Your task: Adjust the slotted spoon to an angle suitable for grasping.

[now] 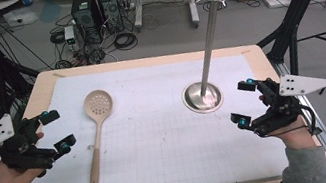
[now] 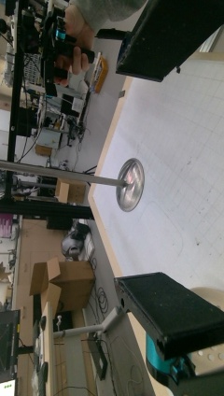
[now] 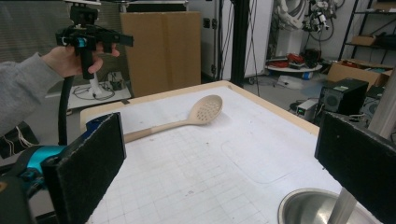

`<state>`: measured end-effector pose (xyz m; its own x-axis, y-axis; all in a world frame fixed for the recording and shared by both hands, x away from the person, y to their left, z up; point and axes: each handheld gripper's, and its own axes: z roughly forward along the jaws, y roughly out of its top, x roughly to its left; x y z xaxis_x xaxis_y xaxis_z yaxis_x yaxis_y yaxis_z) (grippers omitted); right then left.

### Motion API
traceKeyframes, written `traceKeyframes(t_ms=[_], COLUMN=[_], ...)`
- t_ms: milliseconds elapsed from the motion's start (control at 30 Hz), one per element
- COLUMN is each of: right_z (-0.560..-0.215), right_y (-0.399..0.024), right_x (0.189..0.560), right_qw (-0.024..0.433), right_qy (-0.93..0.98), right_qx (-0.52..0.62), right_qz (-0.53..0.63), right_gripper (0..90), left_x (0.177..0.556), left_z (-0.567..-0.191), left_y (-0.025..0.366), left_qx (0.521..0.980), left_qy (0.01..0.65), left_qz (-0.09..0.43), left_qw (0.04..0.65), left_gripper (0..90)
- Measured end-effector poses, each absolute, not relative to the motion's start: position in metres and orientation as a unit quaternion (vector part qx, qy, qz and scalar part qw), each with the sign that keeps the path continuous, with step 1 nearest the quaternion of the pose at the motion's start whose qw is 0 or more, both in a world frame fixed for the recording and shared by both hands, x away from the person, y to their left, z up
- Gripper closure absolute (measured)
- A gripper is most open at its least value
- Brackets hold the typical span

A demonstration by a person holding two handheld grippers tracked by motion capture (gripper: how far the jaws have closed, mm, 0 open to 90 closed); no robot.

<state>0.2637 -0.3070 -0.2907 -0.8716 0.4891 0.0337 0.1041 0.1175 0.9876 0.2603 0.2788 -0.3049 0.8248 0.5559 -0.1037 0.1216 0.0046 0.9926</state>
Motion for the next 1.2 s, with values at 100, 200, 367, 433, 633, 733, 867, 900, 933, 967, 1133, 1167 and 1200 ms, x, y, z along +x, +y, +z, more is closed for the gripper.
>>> traceKeyframes(t_ms=[100,200,367,433,633,733,867,900,933,967,1133,1167,1200], right_z=[-0.292,-0.293,-0.293,-0.293,-0.294,-0.294,-0.294,-0.294,-0.295,-0.295,-0.296,-0.297,-0.299], right_y=[-0.307,-0.308,-0.307,-0.307,-0.308,-0.305,-0.302,-0.302,-0.3,-0.3,-0.299,-0.3,-0.3], right_x=[0.264,0.264,0.263,0.262,0.261,0.261,0.262,0.262,0.262,0.262,0.263,0.264,0.264], right_qw=[0.152,0.149,0.151,0.148,0.14,0.14,0.14,0.14,0.139,0.136,0.137,0.132,0.12], right_qy=[0.731,0.732,0.734,0.735,0.736,0.74,0.745,0.745,0.747,0.75,0.753,0.754,0.76], right_qx=[0.203,0.196,0.19,0.192,0.183,0.18,0.171,0.171,0.17,0.17,0.17,0.171,0.17], right_qz=[0.634,0.636,0.635,0.634,0.637,0.633,0.63,0.63,0.628,0.625,0.621,0.621,0.615], right_gripper=[0.6,0.6,0.6,0.6,0.6,0.6,0.6,0.6,0.6,0.6,0.6,0.6,0.6], left_x=[0.26,0.26,0.265,0.266,0.267,0.269,0.272,0.272,0.274,0.274,0.279,0.279,0.28], left_z=[-0.305,-0.307,-0.315,-0.317,-0.323,-0.328,-0.336,-0.336,-0.34,-0.34,-0.35,-0.352,-0.354], left_y=[0.279,0.278,0.274,0.273,0.272,0.273,0.275,0.275,0.274,0.274,0.27,0.268,0.268], left_qx=[0.685,0.684,0.682,0.683,0.688,0.69,0.692,0.692,0.697,0.697,0.714,0.718,0.723], left_qy=[0.248,0.252,0.265,0.263,0.274,0.283,0.296,0.296,0.298,0.298,0.307,0.307,0.305], left_qz=[0.165,0.171,0.201,0.209,0.209,0.205,0.206,0.206,0.204,0.204,0.188,0.189,0.189], left_qw=[0.665,0.663,0.652,0.649,0.639,0.634,0.625,0.625,0.619,0.619,0.601,0.596,0.59], left_gripper=[1.7,1.8,1.7,1.8,7.3,14.0,25.8,28.7,30.2,32.0,43.0,43.0,46.8])
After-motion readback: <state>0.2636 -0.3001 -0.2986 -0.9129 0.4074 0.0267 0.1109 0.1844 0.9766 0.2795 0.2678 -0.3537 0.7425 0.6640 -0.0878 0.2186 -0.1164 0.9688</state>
